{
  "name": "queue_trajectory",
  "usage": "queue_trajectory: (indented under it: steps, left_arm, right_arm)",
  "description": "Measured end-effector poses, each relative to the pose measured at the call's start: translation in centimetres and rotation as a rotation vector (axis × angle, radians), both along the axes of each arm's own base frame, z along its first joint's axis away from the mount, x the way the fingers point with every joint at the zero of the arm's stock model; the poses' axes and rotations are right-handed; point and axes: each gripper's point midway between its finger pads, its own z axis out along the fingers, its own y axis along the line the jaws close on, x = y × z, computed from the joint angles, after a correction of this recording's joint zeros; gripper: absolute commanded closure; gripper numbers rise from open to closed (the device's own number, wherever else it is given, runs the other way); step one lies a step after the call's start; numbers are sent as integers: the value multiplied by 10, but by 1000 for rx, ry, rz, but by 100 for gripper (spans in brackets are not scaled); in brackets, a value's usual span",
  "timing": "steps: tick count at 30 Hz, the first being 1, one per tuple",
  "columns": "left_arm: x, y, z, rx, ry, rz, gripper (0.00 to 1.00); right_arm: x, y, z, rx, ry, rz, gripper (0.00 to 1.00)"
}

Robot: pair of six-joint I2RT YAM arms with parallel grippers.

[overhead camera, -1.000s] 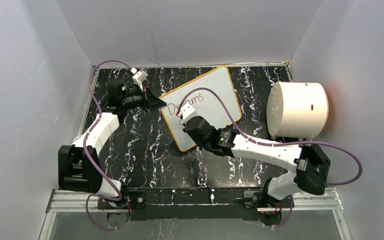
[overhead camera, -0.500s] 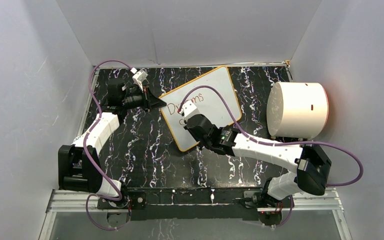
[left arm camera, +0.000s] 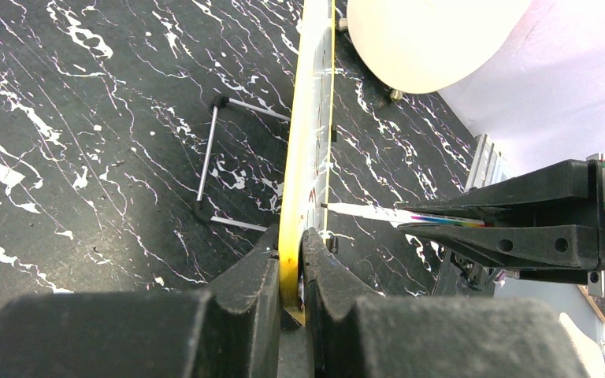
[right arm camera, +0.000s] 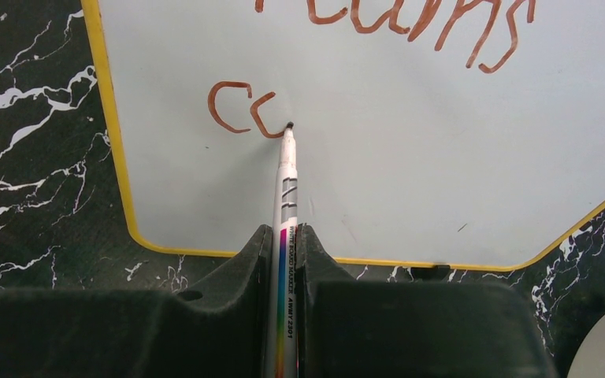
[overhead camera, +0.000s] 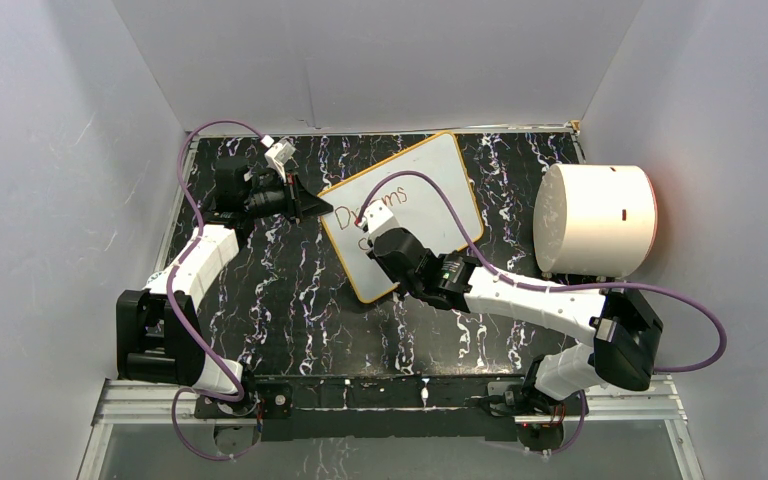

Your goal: Write a sentence on the whiteboard

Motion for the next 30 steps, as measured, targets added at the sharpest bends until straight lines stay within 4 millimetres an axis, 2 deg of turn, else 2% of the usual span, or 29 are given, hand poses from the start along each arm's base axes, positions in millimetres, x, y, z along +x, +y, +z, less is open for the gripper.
queue_trajectory:
  steps: [11,30]
  left_arm:
    - [0,0,0,0,2,-1,100]
    - [0,0,0,0,3,0,100]
  right_arm:
    - [5,5,9,37,-26,2,100]
    - [4,7,8,36,-18,19,100]
